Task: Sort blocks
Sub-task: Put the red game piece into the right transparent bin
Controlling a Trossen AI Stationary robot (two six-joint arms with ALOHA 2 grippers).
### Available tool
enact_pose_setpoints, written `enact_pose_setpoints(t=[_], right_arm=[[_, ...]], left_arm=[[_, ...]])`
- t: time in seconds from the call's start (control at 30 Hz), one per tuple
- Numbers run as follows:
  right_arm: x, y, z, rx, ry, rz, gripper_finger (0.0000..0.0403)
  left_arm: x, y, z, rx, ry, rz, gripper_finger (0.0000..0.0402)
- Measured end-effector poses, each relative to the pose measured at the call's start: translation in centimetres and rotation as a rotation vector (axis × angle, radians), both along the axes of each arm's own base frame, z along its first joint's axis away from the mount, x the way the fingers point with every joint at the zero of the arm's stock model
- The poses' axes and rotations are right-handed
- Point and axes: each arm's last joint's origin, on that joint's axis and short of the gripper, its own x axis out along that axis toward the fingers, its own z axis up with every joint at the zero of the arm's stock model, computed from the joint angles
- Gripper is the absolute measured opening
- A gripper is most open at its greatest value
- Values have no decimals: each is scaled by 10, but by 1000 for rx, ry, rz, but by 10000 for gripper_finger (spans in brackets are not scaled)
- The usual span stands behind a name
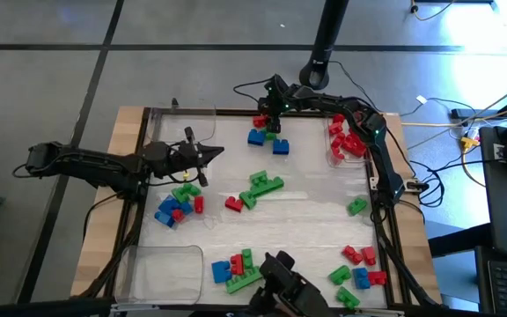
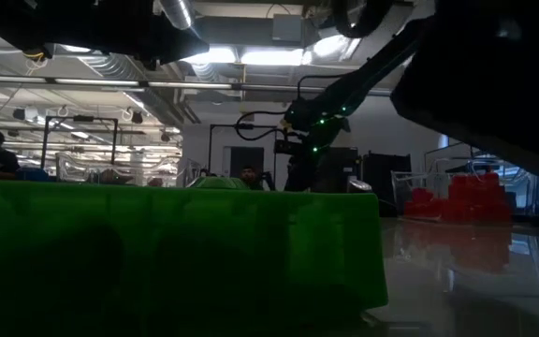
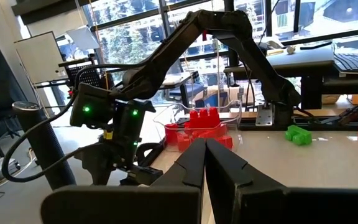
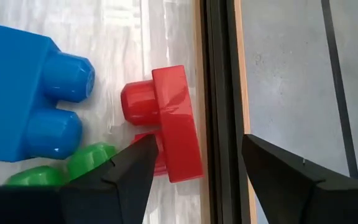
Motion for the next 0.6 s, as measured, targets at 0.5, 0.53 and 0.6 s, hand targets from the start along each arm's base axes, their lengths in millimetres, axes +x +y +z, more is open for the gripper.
enact_pose_setpoints(t=[0.5,0.53,0.6], right_arm=[[-8,4,-8,-8,153,-2,243],[-10,5,-9,0,179,4,243],[-14,8,-7,18,219,15,243]], left_arm=[[0,0,-1,-2,5,0,4],[0,0,-1,-2,8,0,4],[0,0,-1,-1,9,0,4]])
